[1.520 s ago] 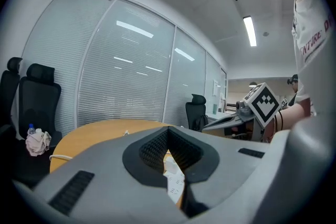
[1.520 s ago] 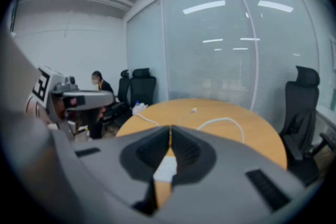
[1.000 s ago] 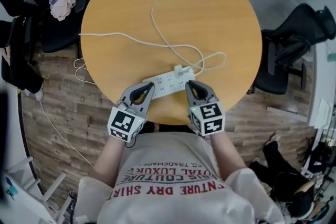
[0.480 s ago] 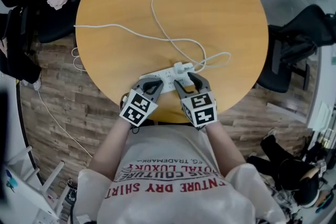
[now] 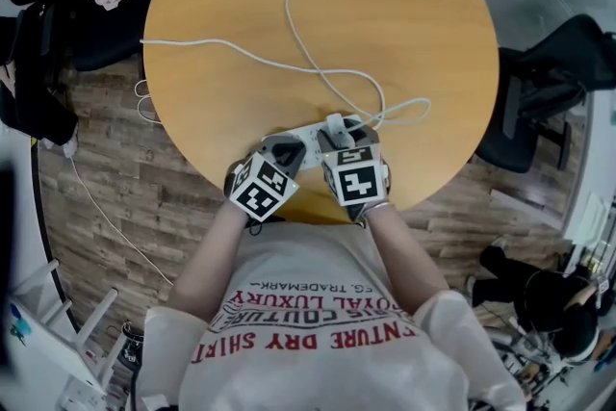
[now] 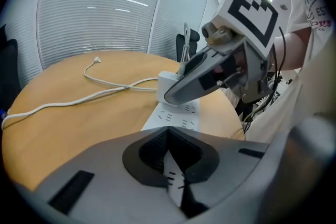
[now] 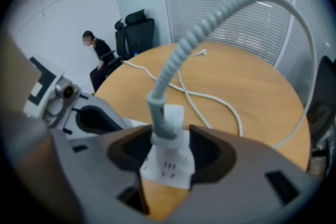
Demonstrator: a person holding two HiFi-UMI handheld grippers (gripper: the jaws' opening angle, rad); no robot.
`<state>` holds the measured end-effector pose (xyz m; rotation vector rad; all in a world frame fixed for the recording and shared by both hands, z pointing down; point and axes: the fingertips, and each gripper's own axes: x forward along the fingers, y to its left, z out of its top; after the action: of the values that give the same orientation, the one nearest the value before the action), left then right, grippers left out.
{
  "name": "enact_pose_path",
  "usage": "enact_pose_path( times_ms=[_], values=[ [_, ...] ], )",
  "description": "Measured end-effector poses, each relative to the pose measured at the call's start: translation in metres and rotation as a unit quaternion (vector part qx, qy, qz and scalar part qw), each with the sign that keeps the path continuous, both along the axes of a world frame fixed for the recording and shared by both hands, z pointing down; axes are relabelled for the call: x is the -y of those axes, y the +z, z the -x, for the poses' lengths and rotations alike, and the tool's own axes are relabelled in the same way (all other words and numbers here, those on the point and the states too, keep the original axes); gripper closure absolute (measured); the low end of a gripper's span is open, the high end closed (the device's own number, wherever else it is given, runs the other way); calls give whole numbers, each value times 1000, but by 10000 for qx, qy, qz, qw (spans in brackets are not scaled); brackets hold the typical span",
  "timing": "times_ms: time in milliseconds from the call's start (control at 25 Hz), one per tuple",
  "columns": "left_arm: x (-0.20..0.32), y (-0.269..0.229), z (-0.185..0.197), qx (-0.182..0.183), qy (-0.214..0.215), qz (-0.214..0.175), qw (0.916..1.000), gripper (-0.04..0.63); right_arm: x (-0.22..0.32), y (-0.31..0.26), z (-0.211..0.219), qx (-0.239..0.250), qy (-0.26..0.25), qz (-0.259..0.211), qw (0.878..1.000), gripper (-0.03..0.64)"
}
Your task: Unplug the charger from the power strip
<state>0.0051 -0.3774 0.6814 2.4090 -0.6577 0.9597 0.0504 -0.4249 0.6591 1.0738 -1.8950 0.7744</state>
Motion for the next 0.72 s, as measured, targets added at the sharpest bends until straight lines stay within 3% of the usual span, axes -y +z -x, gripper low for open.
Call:
enact_pose_path(
  times_ms=[160, 280, 720],
  values=[
    [0, 0, 4, -76, 1, -53, 10000, 566, -1, 11, 0, -247, 140, 224, 9993, 385],
    [1, 0, 3, -130, -14, -16, 9999, 566, -1, 14, 0, -239, 220, 355, 9988, 427],
    [4, 1, 3, -216, -131, 53, 9997, 566, -2, 12, -1, -402, 339, 314, 9981, 460]
  ],
)
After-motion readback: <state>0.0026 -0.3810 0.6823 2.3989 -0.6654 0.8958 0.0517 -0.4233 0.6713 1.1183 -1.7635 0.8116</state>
